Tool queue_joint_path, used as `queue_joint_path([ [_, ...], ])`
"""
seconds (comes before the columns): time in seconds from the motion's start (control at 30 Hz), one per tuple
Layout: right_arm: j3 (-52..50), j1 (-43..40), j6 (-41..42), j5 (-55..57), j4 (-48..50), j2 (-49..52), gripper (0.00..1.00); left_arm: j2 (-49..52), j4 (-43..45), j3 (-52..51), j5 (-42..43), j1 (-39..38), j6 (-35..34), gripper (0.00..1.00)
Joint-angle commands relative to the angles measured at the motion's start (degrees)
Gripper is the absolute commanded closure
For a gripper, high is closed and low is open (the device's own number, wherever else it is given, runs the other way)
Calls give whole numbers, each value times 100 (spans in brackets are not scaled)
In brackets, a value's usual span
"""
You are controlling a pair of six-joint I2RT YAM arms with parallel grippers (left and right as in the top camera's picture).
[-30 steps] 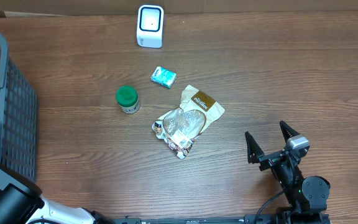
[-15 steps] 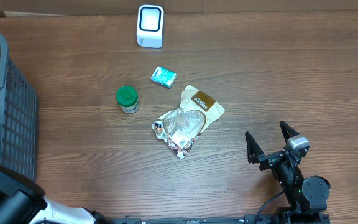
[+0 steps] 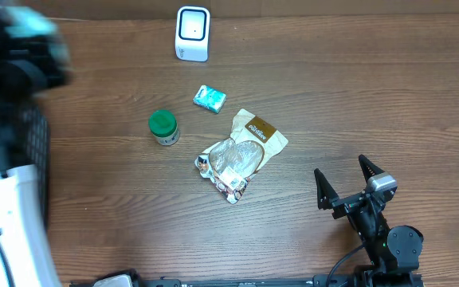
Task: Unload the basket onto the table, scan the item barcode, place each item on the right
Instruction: 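Carry the green pouch right and drop it beside the bag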
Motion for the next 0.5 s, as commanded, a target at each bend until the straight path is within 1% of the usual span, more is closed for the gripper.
queue_joint_path([
  [0.0,-61,-11,22,-4,33,-42,0,527,-306,70,-446,-1884,358,96],
  [0.03,-61,-11,24,-4,33,-42,0,713,-297,70,-568,-2273,363,96],
  [0.07,-61,-11,24,-4,33,-42,0,1104,-186,70,-597,-2924,514,96],
  [0.13,-61,-11,24,-2,33,-42,0,1641,24,70,-597,-3606,573,96],
  [0.33,-61,-11,24,-4,35,-42,0,3084,699,72,-564,-4935,542,96],
  [0.37,-61,-11,24,-4,35,-42,0,3397,870,72,-557,-5287,494,96],
  [0.47,-61,-11,22,-2,35,-42,0,3716,977,72,-544,-5600,284,96],
])
